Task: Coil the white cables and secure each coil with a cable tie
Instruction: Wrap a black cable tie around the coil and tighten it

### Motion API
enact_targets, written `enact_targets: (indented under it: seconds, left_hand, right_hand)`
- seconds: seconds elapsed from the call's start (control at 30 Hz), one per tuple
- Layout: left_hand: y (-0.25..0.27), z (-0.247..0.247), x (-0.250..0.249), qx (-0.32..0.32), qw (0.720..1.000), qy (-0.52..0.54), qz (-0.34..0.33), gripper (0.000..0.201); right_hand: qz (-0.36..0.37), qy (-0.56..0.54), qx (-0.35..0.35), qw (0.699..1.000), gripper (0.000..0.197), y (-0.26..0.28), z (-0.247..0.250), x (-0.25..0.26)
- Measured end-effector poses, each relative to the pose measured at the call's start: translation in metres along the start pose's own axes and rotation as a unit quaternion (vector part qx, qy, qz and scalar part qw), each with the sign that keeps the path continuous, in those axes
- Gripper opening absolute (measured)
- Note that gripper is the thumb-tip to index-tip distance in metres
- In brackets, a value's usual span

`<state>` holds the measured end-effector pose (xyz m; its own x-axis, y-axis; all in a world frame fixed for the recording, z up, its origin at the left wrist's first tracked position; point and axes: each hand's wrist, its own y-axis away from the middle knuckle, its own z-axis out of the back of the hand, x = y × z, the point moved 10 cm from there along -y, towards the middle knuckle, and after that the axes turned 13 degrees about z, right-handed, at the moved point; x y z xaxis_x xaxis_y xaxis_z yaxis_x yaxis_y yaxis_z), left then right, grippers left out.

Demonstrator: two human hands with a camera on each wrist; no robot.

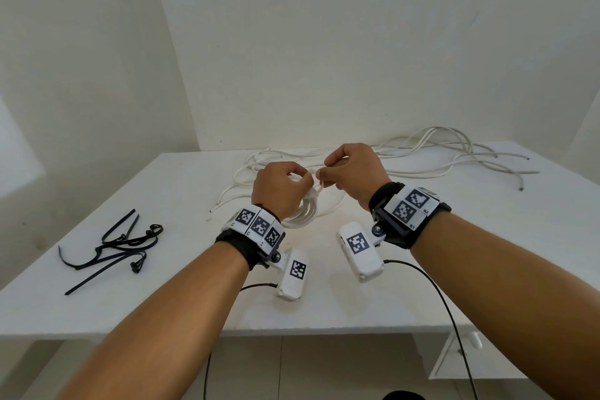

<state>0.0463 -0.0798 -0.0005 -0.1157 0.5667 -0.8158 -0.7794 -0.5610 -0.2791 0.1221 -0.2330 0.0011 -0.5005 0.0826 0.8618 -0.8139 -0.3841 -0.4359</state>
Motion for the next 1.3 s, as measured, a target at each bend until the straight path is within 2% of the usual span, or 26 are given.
enact_targets:
  seconds: [0.17, 0.27, 0.33, 0.43, 0.5, 0.57, 0.63, 0.77, 0.9, 0.97, 1.07, 1.13, 1.17, 1.23, 1.3]
  left_hand:
    - [0.009, -0.005, -0.011, 0.012, 0.998, -0.005, -0.065, 0.016]
    - [0.005, 0.002, -0.009, 0.006, 0.998, 0.037, -0.049, 0.014]
    - [0.001, 0.004, -0.006, 0.006, 0.997, 0.068, -0.037, 0.01]
    - [0.003, 0.001, -0.008, 0.023, 0.995, 0.088, -0.048, 0.017]
    - [0.008, -0.002, -0.012, 0.042, 0.991, 0.107, -0.061, 0.014]
    - [0.01, -0.003, -0.015, 0.057, 0.987, 0.137, -0.067, 0.013]
    - [0.011, -0.003, -0.015, 0.067, 0.982, 0.164, -0.059, 0.017]
    - [0.01, -0.005, -0.005, 0.093, 0.968, 0.232, 0.002, 0.014]
    - [0.013, -0.013, -0.009, 0.122, 0.959, 0.255, 0.019, 0.011]
    - [0.014, -0.015, -0.008, 0.127, 0.959, 0.252, 0.024, 0.011]
    - [0.019, -0.018, 0.002, 0.141, 0.955, 0.26, 0.032, 0.015]
    - [0.023, -0.019, 0.01, 0.15, 0.95, 0.27, 0.038, 0.019]
    - [0.024, -0.018, 0.013, 0.15, 0.949, 0.273, 0.04, 0.02]
    - [0.024, -0.018, 0.016, 0.148, 0.949, 0.275, 0.042, 0.018]
    - [0.022, -0.021, 0.014, 0.148, 0.948, 0.28, 0.043, 0.013]
  right_hand:
    - [-0.024, -0.069, -0.017, 0.997, 0.025, 0.005, 0.001, -0.004]
    - [-0.055, -0.112, 0.03, 0.992, 0.027, 0.01, -0.013, -0.007]
    - [-0.065, -0.071, 0.083, 0.992, 0.031, 0.015, -0.02, -0.007]
    - [-0.051, -0.004, 0.09, 0.995, 0.026, 0.012, -0.013, -0.004]
    - [-0.07, -0.025, 0.086, 0.994, 0.025, 0.011, -0.01, -0.007]
    - [-0.083, -0.052, 0.084, 0.992, 0.032, 0.012, -0.009, -0.008]
    - [-0.08, -0.059, 0.09, 0.991, 0.035, 0.012, -0.012, -0.006]
    - [-0.078, -0.02, 0.094, 0.992, 0.04, 0.009, -0.011, -0.003]
    - [-0.087, -0.132, 0.125, 0.979, 0.027, 0.008, -0.02, -0.001]
    - [-0.082, -0.122, 0.113, 0.983, 0.021, 0.005, -0.017, 0.002]
    - [-0.092, -0.107, 0.008, 0.99, 0.024, -0.007, 0.013, -0.003]
    - [-0.106, -0.121, -0.015, 0.987, 0.027, -0.012, 0.034, -0.006]
    - [-0.111, -0.117, 0.015, 0.987, 0.031, -0.011, 0.034, -0.005]
    - [-0.113, -0.066, 0.123, 0.984, 0.042, -0.004, 0.02, -0.001]
    - [-0.102, -0.023, 0.21, 0.972, 0.039, 0.006, 0.0, 0.003]
